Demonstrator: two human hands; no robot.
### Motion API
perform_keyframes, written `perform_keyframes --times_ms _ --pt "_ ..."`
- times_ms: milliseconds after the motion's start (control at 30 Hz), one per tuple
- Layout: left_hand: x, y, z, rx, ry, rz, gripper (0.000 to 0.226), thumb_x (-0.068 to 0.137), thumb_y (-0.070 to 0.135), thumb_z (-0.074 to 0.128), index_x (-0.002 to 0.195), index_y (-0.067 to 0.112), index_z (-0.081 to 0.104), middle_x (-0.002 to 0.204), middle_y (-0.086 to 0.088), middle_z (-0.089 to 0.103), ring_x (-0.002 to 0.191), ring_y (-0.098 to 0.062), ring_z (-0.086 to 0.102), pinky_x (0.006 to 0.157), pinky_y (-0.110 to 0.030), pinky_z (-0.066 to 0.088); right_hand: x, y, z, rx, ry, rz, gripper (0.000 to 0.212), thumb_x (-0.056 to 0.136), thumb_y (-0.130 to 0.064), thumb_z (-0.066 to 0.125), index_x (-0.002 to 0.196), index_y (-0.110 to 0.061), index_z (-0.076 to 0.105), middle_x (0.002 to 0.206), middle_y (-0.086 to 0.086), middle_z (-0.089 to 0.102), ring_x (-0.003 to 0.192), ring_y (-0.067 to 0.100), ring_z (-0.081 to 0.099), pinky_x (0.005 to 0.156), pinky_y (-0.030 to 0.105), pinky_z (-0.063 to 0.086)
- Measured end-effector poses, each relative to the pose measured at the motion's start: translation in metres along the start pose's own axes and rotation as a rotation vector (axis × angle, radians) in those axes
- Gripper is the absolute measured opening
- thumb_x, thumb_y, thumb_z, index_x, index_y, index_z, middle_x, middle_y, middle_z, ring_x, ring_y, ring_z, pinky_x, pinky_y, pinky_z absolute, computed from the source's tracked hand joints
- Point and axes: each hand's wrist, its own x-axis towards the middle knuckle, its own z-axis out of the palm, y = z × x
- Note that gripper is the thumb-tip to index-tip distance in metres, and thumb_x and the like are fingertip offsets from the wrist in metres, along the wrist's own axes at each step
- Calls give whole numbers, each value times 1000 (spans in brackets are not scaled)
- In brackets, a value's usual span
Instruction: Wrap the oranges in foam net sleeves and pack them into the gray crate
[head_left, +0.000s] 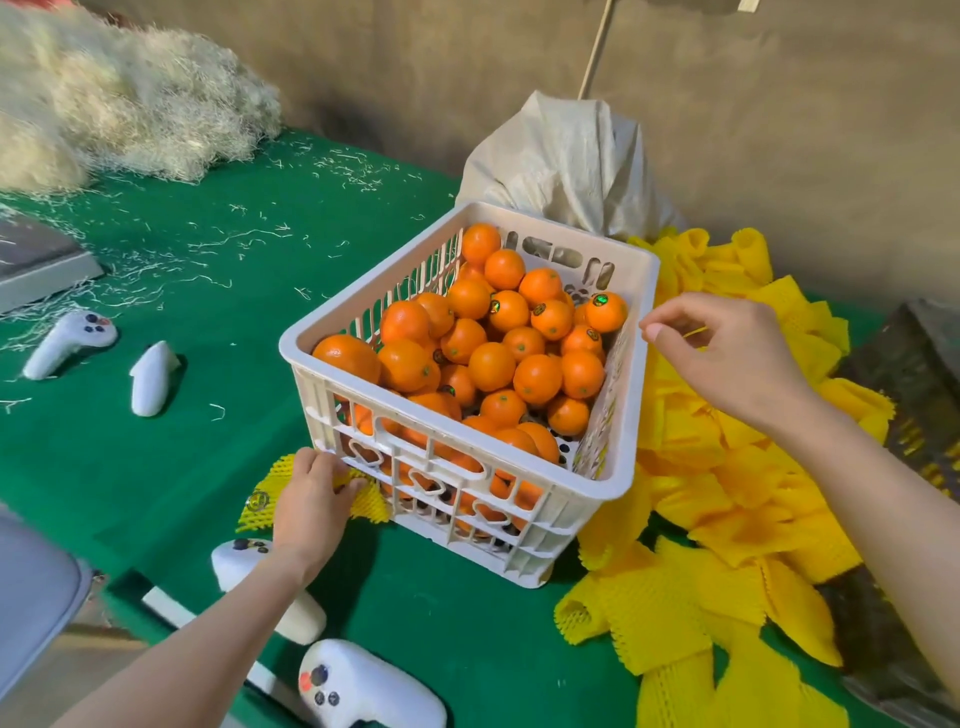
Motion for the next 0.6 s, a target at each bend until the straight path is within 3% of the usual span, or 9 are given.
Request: perform_keyframes --times_ms 100,233,300,367,467,533,600 --pt "-4 -2 -2 -19 -43 92 12 81 4 72 83 -3 63 94 -15 54 63 -25 50 61 -35 45 -2 -1 2 1 -5 -1 10 85 -4 63 86 -9 72 76 -5 63 70 -6 55 64 -1 38" --pt "-15 5 -2 89 -139 363 19 64 -2 84 65 5 66 80 -10 55 50 -24 54 46 -23 38 -3 -1 2 5 -8 -2 10 86 -4 62 87 -9 72 77 -5 63 71 -7 55 64 -2 38" --pt "-16 13 0 72 -175 418 21 62 -3 85 64 7 67 79 -9 54 55 -26 57 45 -24 42 -3 -2 2 1 -5 -12 10 86 -5 62 86 -9 72 76 -5 63 71 -8 55 63 -2 37" --pt "-16 20 4 49 -224 414 12 72 1 79 72 7 69 85 -6 56 71 -29 62 56 -29 48 -3 -2 2 0 -2 -21 10 86 -5 62 86 -9 72 76 -5 64 70 -8 55 63 -2 37" --pt "-16 25 9 10 -322 397 12 81 20 74 79 10 68 83 5 53 76 -22 60 62 -20 40 -5 -2 1 4 4 -27 9 86 -6 63 86 -10 72 77 -6 64 71 -8 55 64 -3 37" --pt "-19 28 8 24 -350 381 33 80 46 68 80 13 68 77 8 52 69 -16 56 59 -19 38 -6 1 2 2 -4 -25 8 85 -7 64 86 -10 72 77 -7 64 69 -4 56 64 -2 38" --pt "-22 29 3 92 -312 399 61 78 72 46 83 15 69 70 7 56 62 -14 54 55 -23 41 -11 7 5 -16 -38 -4 7 85 -8 65 85 -10 71 77 -7 63 68 2 56 63 0 38"
